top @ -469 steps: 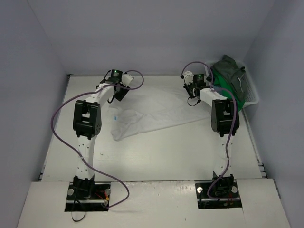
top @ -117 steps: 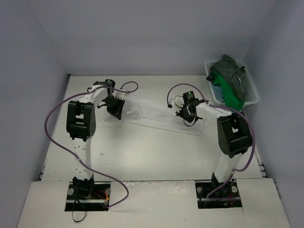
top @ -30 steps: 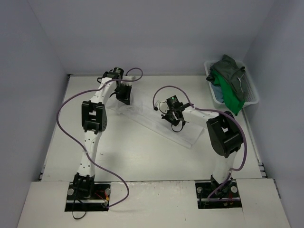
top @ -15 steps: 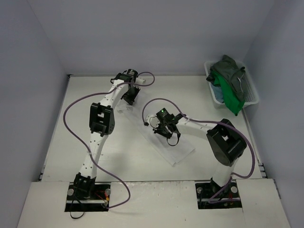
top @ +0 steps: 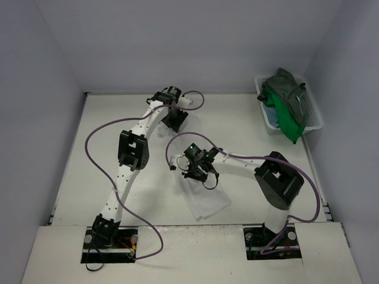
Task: Fold and stack the t-shirts
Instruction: Fold the tshirt
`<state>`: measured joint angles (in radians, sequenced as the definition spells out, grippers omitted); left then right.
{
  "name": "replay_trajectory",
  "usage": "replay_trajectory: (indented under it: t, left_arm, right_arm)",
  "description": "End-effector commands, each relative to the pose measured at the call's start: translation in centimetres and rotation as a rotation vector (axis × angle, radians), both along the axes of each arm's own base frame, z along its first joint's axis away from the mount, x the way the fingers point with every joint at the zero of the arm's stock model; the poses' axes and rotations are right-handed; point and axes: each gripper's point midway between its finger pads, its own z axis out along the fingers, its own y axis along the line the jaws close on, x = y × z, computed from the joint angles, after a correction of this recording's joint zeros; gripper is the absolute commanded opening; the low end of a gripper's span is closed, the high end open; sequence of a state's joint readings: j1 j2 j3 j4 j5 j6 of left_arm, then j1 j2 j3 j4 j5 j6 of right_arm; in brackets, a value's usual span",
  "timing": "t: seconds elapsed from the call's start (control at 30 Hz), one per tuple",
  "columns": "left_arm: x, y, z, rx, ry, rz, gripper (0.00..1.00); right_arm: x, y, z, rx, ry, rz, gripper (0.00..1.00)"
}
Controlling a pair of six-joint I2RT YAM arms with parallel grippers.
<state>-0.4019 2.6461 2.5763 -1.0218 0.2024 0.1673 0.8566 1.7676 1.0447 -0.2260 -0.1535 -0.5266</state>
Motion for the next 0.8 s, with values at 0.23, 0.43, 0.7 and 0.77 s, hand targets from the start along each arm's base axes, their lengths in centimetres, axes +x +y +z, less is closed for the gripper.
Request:
replay_trajectory:
  t: [0.23, 0.43, 0.7, 0.77]
  left_arm:
    - [-0.8, -0.7, -2.2, 0.059, 0.030, 0.008, 0.57]
    - [1.5, 2.1, -0.6, 0.141, -0.072, 0.111, 0.58]
    - [2.3, 5.1, -0.9, 0.278, -0.108, 0.161, 0.59]
    - [2.7, 6.1, -0.9, 0.292, -0.115, 0.188, 0.60]
  right_arm:
    - [0.7, 2.0, 0.3, 0.003, -0.003, 0.048, 0.00]
    - [1.3, 0.9, 0.7, -0.025, -0.036, 0.005, 0.00]
    - [0.0, -1.7, 2.2, -0.052, -0.050, -0.028, 0.00]
    - [-0.3, -2.1, 2.3, -0.054, -0.050, -0.034, 0.00]
